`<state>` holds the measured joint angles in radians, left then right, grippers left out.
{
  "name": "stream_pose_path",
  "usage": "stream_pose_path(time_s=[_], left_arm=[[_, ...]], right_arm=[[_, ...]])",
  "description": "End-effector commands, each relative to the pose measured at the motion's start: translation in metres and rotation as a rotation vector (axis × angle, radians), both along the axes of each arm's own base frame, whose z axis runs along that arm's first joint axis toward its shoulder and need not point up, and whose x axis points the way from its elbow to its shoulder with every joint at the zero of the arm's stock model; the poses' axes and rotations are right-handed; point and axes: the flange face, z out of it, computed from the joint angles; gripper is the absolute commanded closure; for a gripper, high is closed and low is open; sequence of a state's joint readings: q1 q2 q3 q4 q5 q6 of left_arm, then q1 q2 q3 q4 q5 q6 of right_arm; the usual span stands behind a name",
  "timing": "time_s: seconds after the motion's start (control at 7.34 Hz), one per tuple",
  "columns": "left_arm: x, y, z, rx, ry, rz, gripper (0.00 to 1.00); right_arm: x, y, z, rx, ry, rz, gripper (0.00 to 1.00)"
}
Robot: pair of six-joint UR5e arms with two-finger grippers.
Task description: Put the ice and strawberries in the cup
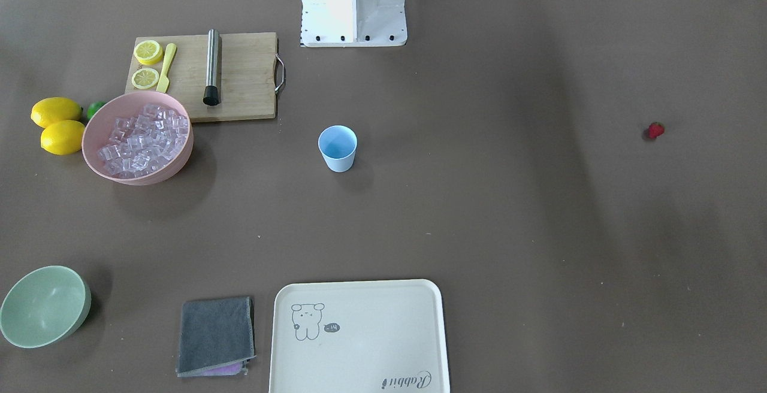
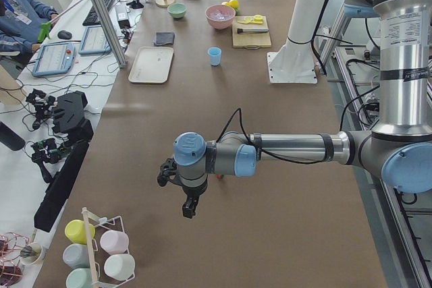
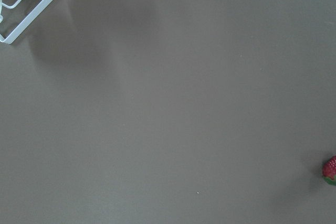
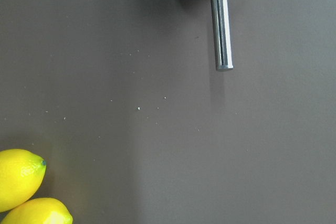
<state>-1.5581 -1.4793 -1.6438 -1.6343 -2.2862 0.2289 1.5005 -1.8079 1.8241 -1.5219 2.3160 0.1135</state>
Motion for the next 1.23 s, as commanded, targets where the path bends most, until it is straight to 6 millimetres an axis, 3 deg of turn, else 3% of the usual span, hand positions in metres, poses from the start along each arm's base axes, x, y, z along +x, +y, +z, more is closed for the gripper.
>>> stream_pose_path(time_s=[0.0,0.27,0.54,0.82,1.09], left_arm=[[0.002,-0.013,-0.020,0.037,0.003,-0.001,0.02],[0.007,-0.020,-0.033,0.058,0.085,0.007,0.02],[0.009,-0.026,-0.041,0.162,0.109,0.009,0.02],[0.009,-0.032,-0.033,0.202,0.120,-0.005,0.02],[0.010,-0.047,-0.061,0.282,0.128,-0.009,0.02]], right_arm=[[0.000,-0.004,-0.029,0.066,-0.005,0.000,0.00],[0.014,-0.006,-0.058,0.119,0.003,0.045,0.00],[0.043,0.001,-0.067,0.115,-0.122,0.123,0.00],[0.053,0.014,-0.060,0.116,-0.125,0.135,0.00],[0.051,0.032,-0.035,0.260,-0.124,0.084,0.00]])
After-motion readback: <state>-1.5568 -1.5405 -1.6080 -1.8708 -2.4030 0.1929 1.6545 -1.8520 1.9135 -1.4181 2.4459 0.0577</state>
